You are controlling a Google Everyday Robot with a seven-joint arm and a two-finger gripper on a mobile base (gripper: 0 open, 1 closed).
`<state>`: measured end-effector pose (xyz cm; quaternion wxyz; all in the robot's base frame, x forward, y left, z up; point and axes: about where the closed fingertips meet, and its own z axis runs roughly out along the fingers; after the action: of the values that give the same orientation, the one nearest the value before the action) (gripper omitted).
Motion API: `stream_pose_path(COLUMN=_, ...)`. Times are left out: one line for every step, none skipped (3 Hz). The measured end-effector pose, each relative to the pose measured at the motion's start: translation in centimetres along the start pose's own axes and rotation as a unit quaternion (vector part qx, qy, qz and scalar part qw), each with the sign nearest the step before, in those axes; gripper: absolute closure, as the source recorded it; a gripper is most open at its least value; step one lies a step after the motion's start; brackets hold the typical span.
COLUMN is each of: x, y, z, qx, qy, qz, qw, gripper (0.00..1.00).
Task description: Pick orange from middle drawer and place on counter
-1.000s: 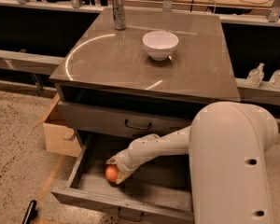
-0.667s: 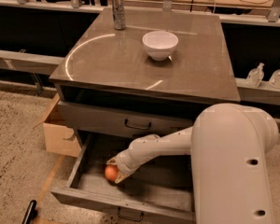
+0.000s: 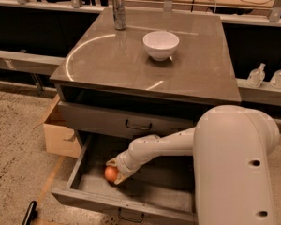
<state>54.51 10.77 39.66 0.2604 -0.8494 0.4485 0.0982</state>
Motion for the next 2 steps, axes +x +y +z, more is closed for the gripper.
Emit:
stream_pose_path(x=-0.2, y=0.5, z=-2.5, qx=0.029, qy=0.011, qz=0.022, qw=0.9993, gripper=1.00)
stream_pose_path(x=-0.1, y=0.4, z=-8.7, qx=0.093, qy=0.042, qz=0.081, qw=0.9914, gripper=1.00)
